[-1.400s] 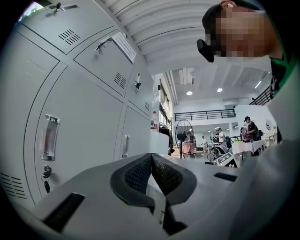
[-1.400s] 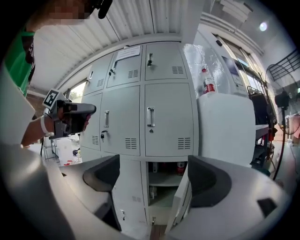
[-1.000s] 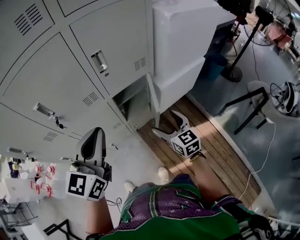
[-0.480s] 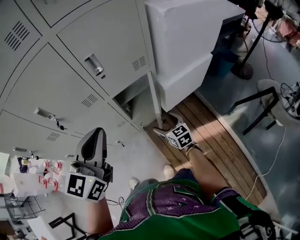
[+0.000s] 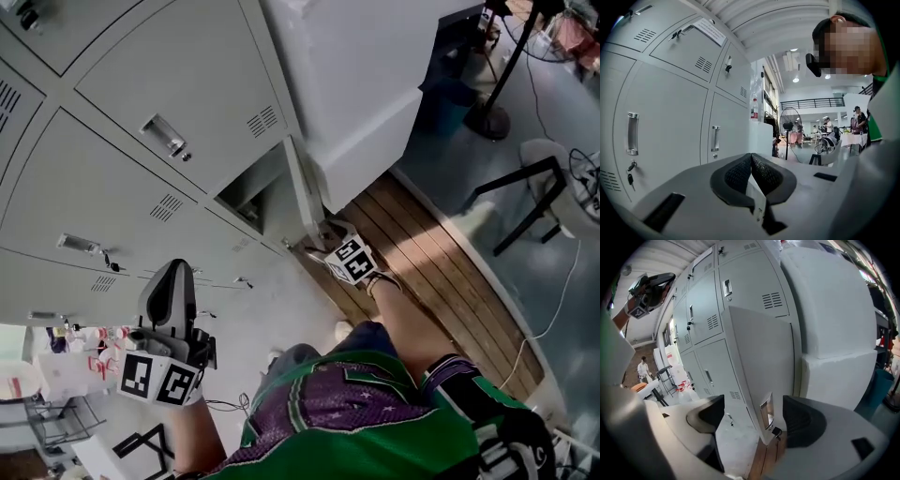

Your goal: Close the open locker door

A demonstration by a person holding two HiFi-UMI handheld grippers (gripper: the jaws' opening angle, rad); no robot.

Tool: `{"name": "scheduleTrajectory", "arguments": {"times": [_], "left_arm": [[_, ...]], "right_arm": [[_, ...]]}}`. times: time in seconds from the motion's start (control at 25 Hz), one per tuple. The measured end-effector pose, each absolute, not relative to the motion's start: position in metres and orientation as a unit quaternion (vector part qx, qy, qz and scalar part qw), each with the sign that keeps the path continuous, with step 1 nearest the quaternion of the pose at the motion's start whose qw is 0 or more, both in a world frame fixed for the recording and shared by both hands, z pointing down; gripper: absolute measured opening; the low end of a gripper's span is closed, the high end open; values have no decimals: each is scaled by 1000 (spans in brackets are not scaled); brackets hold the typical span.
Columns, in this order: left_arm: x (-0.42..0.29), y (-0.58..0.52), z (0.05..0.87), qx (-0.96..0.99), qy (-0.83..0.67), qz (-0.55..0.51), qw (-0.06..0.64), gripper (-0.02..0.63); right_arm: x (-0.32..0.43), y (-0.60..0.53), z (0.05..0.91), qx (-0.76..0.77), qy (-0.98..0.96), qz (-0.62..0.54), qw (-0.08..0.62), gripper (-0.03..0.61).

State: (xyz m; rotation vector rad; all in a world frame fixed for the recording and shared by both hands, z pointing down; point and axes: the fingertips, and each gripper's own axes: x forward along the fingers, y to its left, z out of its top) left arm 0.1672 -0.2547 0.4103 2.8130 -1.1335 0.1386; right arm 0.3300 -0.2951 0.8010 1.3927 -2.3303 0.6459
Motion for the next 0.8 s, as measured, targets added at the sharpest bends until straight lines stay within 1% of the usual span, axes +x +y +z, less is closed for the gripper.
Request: {"name": "scheduleTrajectory", "arguments": {"times": [0.12, 0.32, 0.56, 0.68, 0.8], "left_arm": [[167, -256, 414, 924, -373, 32, 78, 21], [170, -258, 422, 924, -372, 39, 85, 21], [167, -256, 424, 921, -378, 39, 84, 21], [163, -254, 426, 919, -383, 45, 82, 21], [157, -252, 426, 917, -388, 41, 86, 21]], "right_arm": [[329, -300, 816, 485, -823, 232, 182, 379], [323, -307, 832, 479, -823, 248, 180, 367], [324, -316, 847, 478, -818, 270, 170, 302], [325, -320, 849, 484, -815, 275, 158, 235], [321, -321, 852, 482, -814, 286, 152, 222]]}}
